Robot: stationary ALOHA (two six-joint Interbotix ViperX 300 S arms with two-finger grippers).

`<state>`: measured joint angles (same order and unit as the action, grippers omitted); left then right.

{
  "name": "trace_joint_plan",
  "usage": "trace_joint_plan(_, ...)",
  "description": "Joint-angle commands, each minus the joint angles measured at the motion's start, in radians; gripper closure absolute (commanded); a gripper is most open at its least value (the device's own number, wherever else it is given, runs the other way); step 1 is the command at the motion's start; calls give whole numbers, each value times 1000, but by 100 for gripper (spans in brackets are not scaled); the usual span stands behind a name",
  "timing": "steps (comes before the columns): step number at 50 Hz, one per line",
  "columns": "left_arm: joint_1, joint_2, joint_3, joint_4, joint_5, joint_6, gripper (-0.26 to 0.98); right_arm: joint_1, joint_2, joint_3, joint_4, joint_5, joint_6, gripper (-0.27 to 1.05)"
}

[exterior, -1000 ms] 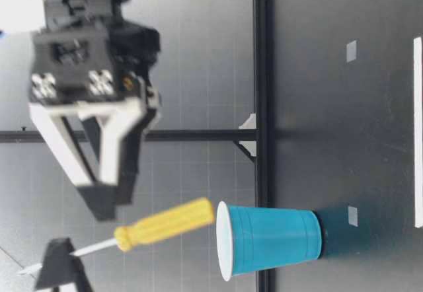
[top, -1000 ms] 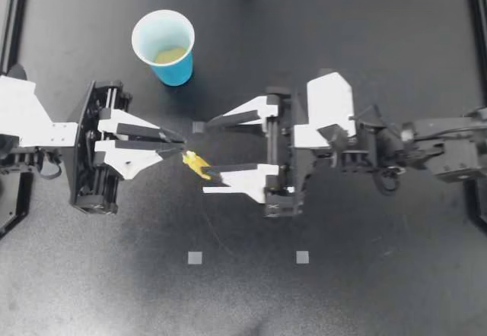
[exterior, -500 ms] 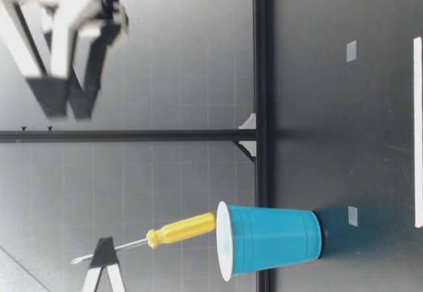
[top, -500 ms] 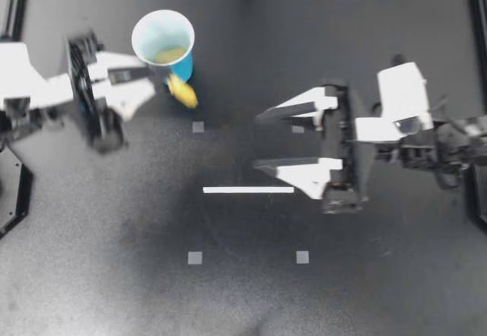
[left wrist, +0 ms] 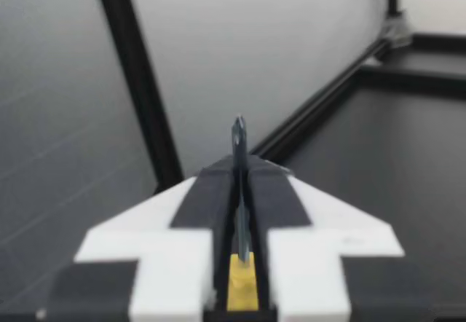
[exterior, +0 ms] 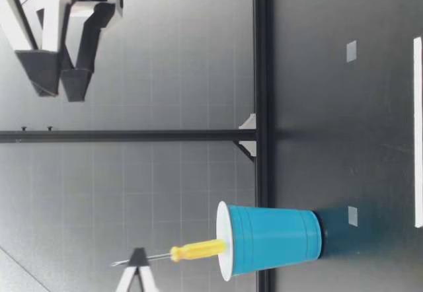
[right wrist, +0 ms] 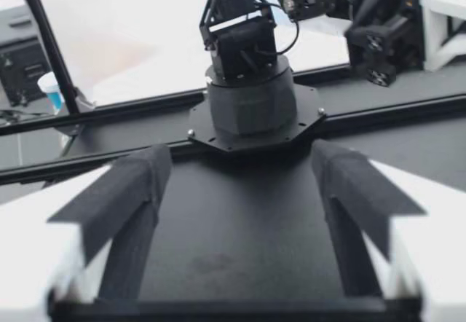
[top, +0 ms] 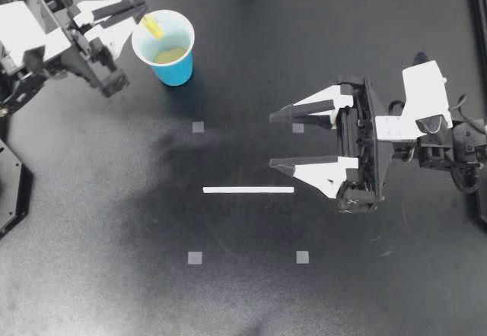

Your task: Pick up the screwdriver with the right arm, hand it over to the left arm then place it into the cup.

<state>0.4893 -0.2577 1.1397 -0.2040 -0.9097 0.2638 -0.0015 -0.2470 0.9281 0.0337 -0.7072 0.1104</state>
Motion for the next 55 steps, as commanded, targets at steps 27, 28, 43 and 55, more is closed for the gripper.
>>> trace_joint_plan(27,-6,-26,-40,32,48,-81,19,-6,-8,-20,-2,-11,5,4)
trace_joint_plan(28,-11,-31,-38,41,49,-92,19,-6,-8,-18,-2,-11,5,4)
trace_joint_plan(43,-183,-104,-25,147,66,-236,19,-5,-6,-20,-2,-11,2,5)
trace_joint_plan(55,-362,-115,-38,153,67,-249,19,-5,-3,-17,0,-12,-2,5)
